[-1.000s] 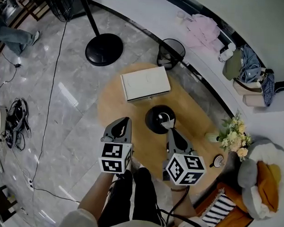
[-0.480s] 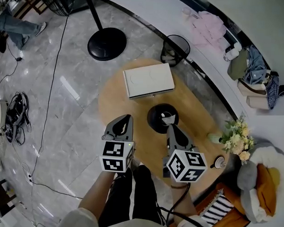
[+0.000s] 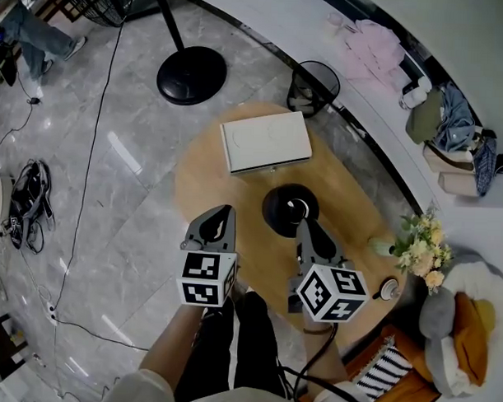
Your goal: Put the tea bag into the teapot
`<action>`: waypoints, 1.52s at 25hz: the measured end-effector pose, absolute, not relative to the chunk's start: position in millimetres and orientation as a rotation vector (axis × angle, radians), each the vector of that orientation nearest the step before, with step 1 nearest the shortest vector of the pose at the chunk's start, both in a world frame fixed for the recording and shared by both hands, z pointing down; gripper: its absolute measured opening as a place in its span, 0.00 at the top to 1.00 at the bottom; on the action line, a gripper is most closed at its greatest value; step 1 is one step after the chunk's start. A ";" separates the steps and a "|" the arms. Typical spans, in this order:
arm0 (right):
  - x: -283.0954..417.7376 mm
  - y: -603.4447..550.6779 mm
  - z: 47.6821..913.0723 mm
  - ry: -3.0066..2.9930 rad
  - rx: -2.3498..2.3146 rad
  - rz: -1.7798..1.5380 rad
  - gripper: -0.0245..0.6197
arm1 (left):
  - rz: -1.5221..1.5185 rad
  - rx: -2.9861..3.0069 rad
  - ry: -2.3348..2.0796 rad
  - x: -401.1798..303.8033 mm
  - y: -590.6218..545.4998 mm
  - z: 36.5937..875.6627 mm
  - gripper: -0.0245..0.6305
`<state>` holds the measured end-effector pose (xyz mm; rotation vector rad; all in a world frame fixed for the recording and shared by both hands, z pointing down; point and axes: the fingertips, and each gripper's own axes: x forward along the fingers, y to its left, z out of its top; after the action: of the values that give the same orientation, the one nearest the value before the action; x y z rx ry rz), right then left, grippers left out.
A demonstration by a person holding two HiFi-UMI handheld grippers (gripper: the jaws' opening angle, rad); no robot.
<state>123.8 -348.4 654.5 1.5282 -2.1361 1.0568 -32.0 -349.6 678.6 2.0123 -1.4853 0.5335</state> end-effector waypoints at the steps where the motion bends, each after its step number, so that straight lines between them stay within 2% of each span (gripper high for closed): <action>1: 124.6 -348.1 655.1 -2.132 1.530 1.057 0.90 | 0.534 2.011 -1.485 -31.8 -349.0 679.3 0.94; 20: 126.2 -342.2 640.3 -2.134 1.543 1.022 0.90 | 0.518 2.020 -1.505 -35.1 -344.6 660.2 0.94; 38: 134.5 -316.8 574.5 -2.157 1.560 0.930 0.91 | 0.464 2.105 -1.521 -23.8 -325.5 576.4 0.94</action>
<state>134.5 -316.8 574.5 1.5597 -2.1568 0.9302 -23.8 -325.5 576.4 2.1053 -1.5208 0.4639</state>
